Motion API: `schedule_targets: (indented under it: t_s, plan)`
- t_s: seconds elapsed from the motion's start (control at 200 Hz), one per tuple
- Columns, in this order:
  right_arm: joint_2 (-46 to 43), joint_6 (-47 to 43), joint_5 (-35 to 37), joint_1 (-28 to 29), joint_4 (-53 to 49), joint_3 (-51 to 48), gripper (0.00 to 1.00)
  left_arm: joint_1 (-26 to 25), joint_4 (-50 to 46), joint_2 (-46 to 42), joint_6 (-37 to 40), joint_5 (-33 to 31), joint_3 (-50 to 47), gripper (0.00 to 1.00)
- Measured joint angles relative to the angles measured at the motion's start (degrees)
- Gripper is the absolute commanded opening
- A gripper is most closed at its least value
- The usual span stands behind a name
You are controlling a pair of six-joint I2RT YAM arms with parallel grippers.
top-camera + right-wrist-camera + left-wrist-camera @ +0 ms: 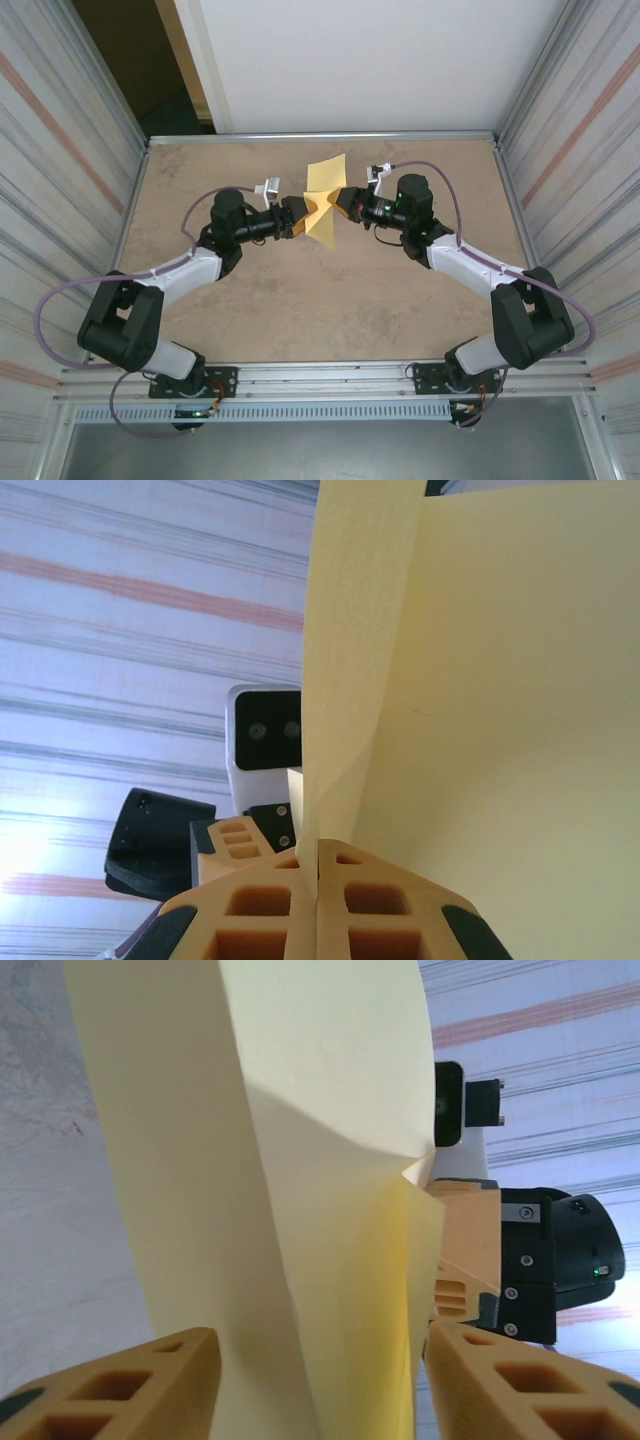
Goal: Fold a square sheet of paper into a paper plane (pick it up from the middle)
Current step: Turn over the paper at the center of the table.
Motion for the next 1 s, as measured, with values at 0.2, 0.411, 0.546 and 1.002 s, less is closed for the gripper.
schedule_targets:
  t_s: [0.2,0.411,0.546,1.002]
  plan:
    - [0.4,0.4,-0.8,-0.6,-0.1,-0.2,0.14,0.0,1.6,0.1,-0.1,0.5,0.0,0.34]
    - [0.3,-0.3,-0.8,-1.1,-2.6,-0.3,0.36,0.1,3.6,0.1,-0.3,0.4,0.0,0.13]
    - [-1.1,-2.6,0.2,-2.4,-8.3,-0.5,0.54,0.4,3.0,0.1,0.5,0.4,0.0,0.1]
    - [-16.0,-17.6,17.0,-8.8,-36.6,-1.0,0.7,1.0,-44.0,-5.5,30.3,-18.6,12.7,0.1]
